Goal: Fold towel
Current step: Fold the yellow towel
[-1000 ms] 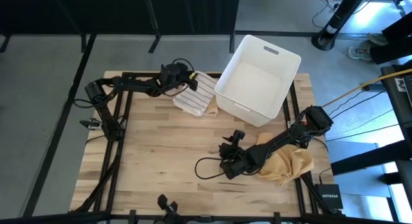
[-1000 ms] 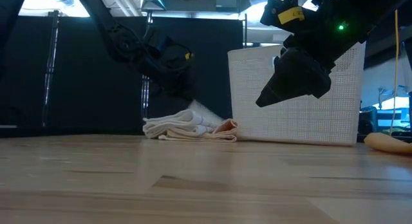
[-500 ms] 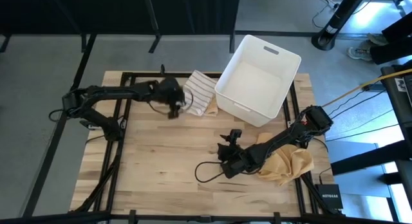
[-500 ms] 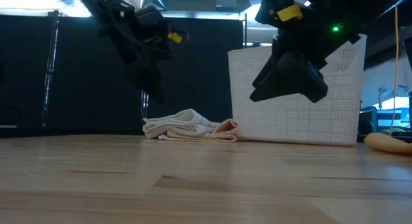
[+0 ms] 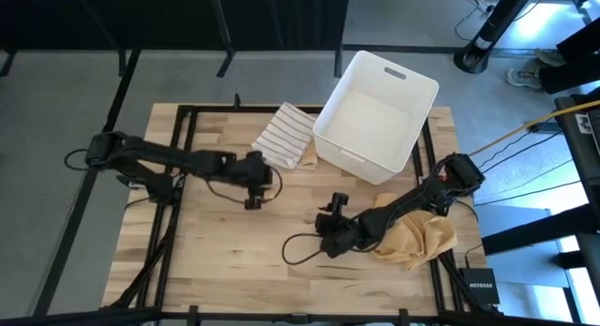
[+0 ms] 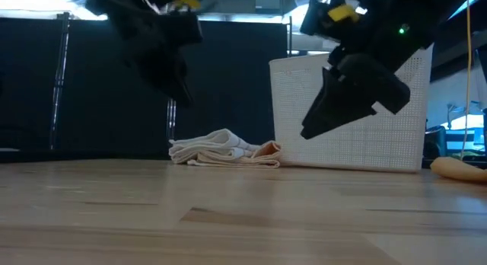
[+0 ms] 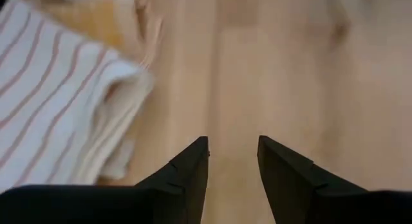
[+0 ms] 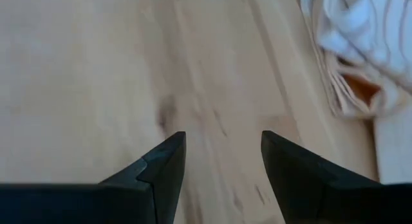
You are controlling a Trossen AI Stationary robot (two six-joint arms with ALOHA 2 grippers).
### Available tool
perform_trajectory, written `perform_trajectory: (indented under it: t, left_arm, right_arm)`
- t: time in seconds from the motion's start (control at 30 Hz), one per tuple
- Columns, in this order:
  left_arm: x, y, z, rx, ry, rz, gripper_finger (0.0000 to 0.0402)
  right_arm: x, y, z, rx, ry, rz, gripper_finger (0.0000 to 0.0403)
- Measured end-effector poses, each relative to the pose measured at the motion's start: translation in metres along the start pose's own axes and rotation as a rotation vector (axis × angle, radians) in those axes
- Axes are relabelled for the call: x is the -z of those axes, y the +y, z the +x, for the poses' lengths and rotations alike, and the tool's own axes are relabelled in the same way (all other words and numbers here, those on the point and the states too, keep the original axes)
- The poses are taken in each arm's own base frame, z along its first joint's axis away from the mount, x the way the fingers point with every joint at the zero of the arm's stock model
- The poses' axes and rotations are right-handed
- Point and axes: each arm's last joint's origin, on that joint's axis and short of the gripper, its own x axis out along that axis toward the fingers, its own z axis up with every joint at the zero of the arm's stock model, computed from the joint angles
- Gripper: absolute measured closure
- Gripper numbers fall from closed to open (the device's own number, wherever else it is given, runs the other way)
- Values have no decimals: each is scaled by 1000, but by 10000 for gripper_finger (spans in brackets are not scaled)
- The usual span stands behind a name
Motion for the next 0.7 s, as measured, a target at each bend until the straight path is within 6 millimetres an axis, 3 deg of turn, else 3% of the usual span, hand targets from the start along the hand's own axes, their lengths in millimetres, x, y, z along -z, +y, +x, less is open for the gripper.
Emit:
perform_trajectory:
  t: [0.13, 0.37, 0.5, 0.7]
  left_arm:
    - [6, -36, -4, 69, -41, -40, 283]
    - [14, -82, -10, 182, -32, -230, 286]
    - [20, -101, -13, 228, -18, -262, 286]
    - [22, -115, -19, 274, -44, -287, 286]
  right_arm:
    - [1, -6, -15, -37, 60, 36, 197]
    - [-9, -17, -99, -365, 284, 202, 197]
    - [8, -12, -127, -450, 460, 267, 197]
    - [35, -8, -144, -413, 740, 252, 197]
